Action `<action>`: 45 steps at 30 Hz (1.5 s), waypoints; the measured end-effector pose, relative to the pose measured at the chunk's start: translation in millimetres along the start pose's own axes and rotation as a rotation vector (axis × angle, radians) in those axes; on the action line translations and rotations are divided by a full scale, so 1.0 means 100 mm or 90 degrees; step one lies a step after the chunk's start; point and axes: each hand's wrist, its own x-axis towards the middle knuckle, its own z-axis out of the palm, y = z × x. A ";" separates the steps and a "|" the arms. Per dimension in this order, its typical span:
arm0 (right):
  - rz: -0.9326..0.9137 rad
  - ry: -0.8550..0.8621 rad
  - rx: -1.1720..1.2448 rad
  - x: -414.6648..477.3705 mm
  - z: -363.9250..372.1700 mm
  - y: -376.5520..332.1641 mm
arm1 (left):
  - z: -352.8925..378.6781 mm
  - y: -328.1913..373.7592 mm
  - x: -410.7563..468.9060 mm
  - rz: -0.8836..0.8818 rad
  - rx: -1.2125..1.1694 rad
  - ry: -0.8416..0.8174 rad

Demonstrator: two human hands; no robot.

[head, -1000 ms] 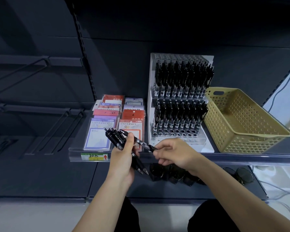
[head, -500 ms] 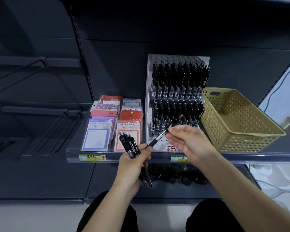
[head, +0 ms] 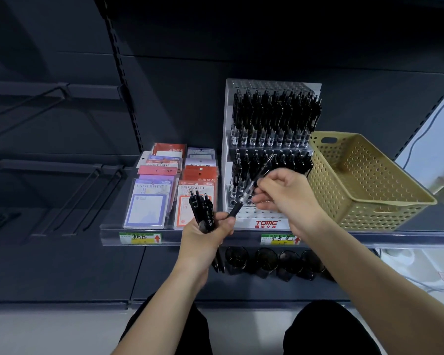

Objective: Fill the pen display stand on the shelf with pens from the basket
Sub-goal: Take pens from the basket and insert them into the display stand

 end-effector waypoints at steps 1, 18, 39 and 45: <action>-0.024 0.014 -0.013 0.02 -0.02 -0.05 | -0.01 0.00 0.01 -0.002 0.015 0.002; -0.251 0.078 -0.384 0.35 0.09 0.07 | -0.15 0.12 0.07 -0.131 -0.112 0.023; -0.118 -0.106 -0.227 -0.08 0.24 0.17 | -0.06 0.08 0.04 -0.072 -0.166 -0.047; -0.003 -0.195 -0.081 -0.16 0.29 0.14 | 0.02 0.04 -0.02 -0.066 -0.077 -0.131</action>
